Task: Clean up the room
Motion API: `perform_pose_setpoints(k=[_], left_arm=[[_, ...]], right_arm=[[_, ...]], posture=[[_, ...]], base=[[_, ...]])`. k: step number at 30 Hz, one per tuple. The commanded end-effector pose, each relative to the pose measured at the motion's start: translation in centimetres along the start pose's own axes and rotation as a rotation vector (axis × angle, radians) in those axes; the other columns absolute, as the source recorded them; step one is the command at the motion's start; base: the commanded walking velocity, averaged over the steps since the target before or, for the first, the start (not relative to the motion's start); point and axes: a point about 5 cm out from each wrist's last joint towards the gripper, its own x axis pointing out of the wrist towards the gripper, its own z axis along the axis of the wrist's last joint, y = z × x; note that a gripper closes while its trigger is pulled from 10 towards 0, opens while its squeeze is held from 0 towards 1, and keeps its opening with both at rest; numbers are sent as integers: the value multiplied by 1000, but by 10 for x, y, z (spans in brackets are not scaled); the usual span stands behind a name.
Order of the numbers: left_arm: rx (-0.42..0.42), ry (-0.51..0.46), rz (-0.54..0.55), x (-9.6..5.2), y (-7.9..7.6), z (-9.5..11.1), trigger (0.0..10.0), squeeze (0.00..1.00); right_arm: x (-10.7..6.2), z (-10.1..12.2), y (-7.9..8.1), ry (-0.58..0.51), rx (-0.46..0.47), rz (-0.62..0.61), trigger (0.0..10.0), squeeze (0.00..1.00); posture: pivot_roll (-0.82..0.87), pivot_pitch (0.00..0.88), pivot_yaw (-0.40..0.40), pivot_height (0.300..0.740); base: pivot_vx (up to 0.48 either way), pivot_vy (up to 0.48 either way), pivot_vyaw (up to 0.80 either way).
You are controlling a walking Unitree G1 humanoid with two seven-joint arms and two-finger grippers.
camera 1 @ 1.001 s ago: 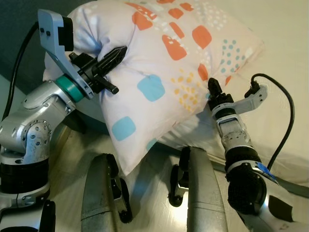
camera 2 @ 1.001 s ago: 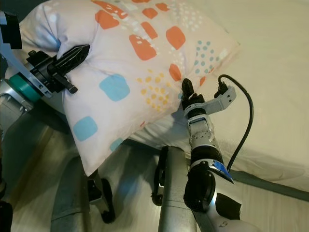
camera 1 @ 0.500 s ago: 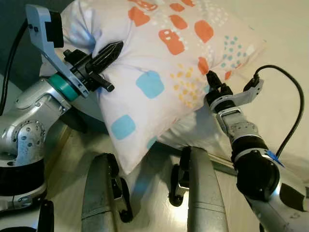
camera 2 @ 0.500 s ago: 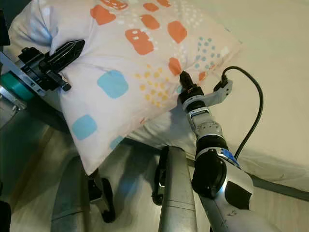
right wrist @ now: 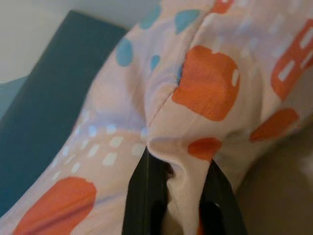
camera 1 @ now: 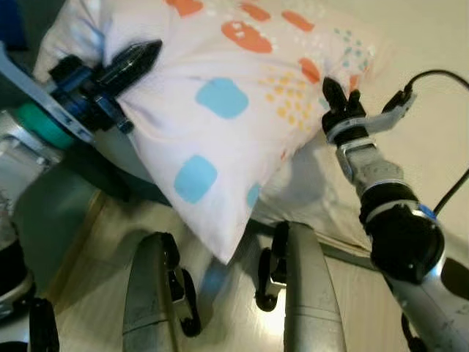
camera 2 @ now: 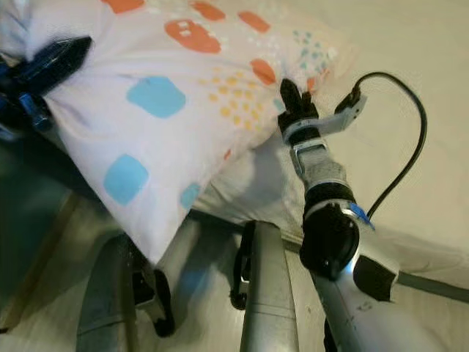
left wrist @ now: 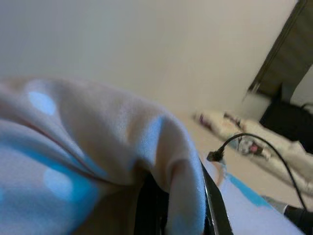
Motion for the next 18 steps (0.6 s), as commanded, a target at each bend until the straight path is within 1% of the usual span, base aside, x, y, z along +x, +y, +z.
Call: perform_pose_setpoints(k=[1,2,3,6,8,9,10,12,13,14,16,18], left_arm=[[50,-89,-67,-4,-13,20,0,0],[42,-118,-66,-3,-13,25,0,0],[32,-188,-59,-1,-11,35,0,0],[27,-210,-56,0,-10,38,0,0],[89,-251,-38,7,-6,47,0,0],[89,-251,-38,7,-6,47,0,0],[110,-268,-37,9,-5,51,0,0],[159,-320,-45,12,-3,66,0,0],[159,-320,-45,12,-3,66,0,0],[176,-338,-51,13,-3,71,0,0],[226,-397,-58,17,-4,86,0,0],[245,-434,-67,19,-5,96,0,0]], right_arm=[[-1,6,0,-7,-28,4,0,0],[4,7,6,1,-45,19,5373,0],[14,7,20,12,-71,56,10000,0],[17,8,25,15,-78,69,10000,0],[27,7,42,39,-115,129,10000,0],[27,7,42,39,-115,129,10000,0],[31,6,49,47,-129,160,10000,0],[41,10,74,56,-156,266,10000,0],[41,10,74,56,-156,266,10000,0],[44,11,83,59,-166,308,10000,0],[53,12,114,87,-212,459,10000,0],[58,12,137,113,-243,569,10000,0]], posture=[[113,320,-9,570],[117,321,-17,570],[119,320,-21,570],[119,320,-21,570],[113,322,-22,570],[113,322,-22,570],[106,325,-22,570],[99,332,-22,570],[99,332,-22,570],[99,332,-22,570],[97,338,-21,570],[94,342,-19,570]], base=[[0,0,0],[0,0,0],[0,0,0],[0,0,0],[0,0,0],[0,0,0],[0,0,0],[0,0,0],[0,0,0],[0,0,0],[0,0,0],[0,0,0]])
